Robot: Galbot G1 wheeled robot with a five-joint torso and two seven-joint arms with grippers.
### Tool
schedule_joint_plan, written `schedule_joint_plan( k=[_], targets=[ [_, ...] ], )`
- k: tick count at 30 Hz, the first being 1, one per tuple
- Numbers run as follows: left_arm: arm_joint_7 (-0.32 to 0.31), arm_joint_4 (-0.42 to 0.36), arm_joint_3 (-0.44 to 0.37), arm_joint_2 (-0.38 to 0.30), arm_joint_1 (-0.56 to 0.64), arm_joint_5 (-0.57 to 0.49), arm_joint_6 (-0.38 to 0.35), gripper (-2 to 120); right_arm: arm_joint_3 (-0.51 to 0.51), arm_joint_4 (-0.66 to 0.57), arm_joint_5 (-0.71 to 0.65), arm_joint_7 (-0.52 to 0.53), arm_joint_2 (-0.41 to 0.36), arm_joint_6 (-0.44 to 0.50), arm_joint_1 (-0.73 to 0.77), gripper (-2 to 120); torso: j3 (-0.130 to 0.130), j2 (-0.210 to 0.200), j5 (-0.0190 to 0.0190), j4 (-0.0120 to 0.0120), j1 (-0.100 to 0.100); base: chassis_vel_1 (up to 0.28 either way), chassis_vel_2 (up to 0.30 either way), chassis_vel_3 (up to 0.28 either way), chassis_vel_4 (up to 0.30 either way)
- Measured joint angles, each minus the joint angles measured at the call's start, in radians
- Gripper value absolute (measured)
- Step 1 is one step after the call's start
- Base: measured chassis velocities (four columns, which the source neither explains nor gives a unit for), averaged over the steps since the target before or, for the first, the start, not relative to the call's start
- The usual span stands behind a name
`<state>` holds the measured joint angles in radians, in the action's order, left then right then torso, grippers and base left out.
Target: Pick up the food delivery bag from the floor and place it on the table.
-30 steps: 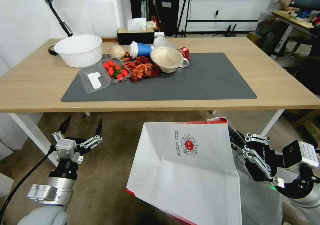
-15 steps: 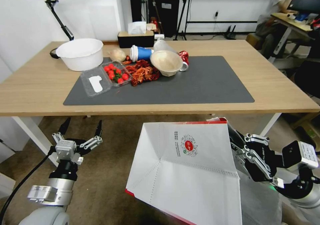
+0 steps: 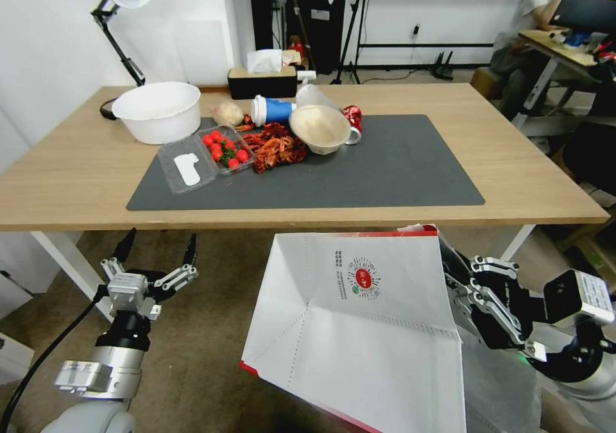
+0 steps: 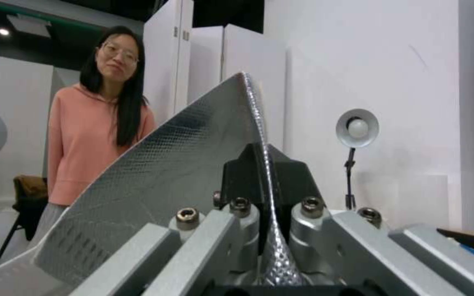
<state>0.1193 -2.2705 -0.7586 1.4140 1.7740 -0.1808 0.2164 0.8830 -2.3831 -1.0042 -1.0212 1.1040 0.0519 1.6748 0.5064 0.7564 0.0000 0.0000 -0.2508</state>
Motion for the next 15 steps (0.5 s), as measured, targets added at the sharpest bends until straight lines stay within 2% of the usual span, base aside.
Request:
schedule_joint_plan(
  k=[15],
  targets=[
    [0.005, -0.004, 0.002, 0.003, 0.005, 0.01, 0.015, 100, -0.005, -0.002, 0.006, -0.007, 0.015, 0.008, 0.002, 0, 0.038, 0.066, 0.0, -0.0001, -0.028, 0.0, 0.0, 0.0, 0.0]
  ],
)
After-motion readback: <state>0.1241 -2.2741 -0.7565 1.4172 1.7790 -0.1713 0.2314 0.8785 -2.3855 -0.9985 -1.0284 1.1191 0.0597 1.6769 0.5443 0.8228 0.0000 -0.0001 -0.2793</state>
